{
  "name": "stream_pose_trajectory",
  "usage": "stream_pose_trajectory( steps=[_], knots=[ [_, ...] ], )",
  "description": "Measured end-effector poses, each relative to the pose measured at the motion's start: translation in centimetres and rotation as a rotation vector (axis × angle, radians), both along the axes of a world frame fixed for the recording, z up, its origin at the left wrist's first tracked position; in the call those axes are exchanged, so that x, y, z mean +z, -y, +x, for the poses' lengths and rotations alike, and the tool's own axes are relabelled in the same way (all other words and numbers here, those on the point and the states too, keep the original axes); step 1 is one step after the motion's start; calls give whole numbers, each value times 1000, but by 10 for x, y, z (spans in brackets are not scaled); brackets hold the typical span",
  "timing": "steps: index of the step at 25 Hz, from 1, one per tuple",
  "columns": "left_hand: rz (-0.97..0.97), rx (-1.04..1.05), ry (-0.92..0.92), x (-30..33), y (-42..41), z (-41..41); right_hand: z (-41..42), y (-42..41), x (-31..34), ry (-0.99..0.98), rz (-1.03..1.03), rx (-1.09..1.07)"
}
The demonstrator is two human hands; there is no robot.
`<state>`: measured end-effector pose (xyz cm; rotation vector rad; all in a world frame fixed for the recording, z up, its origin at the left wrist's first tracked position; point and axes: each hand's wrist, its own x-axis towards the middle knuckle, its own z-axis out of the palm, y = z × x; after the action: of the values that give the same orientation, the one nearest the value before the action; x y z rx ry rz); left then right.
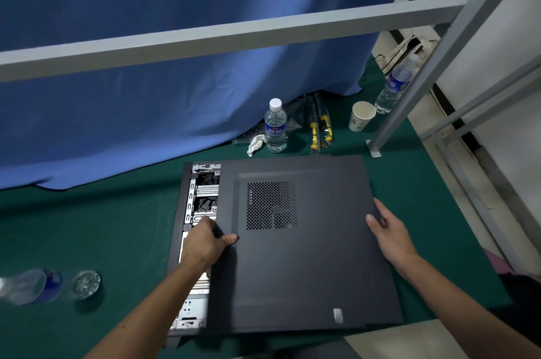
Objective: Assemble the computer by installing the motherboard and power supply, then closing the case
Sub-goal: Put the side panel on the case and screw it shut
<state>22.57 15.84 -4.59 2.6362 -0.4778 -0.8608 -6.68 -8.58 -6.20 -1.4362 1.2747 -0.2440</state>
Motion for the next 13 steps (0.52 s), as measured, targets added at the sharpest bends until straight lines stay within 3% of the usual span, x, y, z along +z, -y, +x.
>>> stream_pose_trajectory(
  steps=[5,13],
  knots=[
    [-87,168,-67,4,19,-12,-2,9,0,56,73,64],
    [-41,189,-30,2,36,-30,-12,15,-1,49,49,128]
  ],
)
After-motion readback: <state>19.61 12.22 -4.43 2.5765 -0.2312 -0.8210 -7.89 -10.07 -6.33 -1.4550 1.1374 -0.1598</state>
